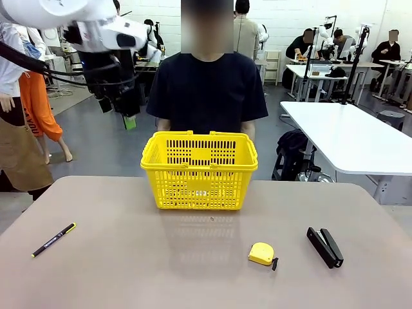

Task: Place the items the person wants into the basket.
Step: Pick up the item the person points to and place it in the Market Basket.

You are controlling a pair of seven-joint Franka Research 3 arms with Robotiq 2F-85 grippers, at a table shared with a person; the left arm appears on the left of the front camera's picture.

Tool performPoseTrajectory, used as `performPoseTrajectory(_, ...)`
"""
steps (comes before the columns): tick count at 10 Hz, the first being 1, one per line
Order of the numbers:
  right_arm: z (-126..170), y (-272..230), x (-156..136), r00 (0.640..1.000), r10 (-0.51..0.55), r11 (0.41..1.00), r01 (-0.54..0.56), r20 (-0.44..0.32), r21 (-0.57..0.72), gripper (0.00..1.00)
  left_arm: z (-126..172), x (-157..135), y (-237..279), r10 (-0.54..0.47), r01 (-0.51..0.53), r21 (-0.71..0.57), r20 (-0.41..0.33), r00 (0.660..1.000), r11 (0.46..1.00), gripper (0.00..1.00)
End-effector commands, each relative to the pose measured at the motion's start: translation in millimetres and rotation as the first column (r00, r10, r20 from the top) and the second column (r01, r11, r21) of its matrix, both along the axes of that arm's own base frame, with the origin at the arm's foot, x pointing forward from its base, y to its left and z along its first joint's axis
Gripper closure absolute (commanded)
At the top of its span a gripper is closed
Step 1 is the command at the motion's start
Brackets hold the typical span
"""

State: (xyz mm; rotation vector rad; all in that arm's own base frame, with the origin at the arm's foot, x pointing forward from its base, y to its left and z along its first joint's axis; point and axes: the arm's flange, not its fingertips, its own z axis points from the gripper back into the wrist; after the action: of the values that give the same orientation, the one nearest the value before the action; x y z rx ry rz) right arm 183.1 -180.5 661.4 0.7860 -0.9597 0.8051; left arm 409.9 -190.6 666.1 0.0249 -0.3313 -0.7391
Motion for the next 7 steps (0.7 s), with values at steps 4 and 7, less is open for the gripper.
performPoseTrajectory(4, 2.0, -0.2, 0.8, 1.000, 0.012, 1.000, -0.013, 0.020, 0.017, 0.00, 38.3, -110.8, 217.2, -0.295, 0.324, -0.549, 0.143, 0.945, 0.770, 0.00)
performPoseTrajectory(7, 2.0, -0.2, 0.8, 1.000, 0.012, 1.000, -0.013, 0.020, 0.017, 0.00, -6.9, -107.8, 292.9, -0.345, 0.411, -0.688, 0.242, 0.907, 0.598, 0.00)
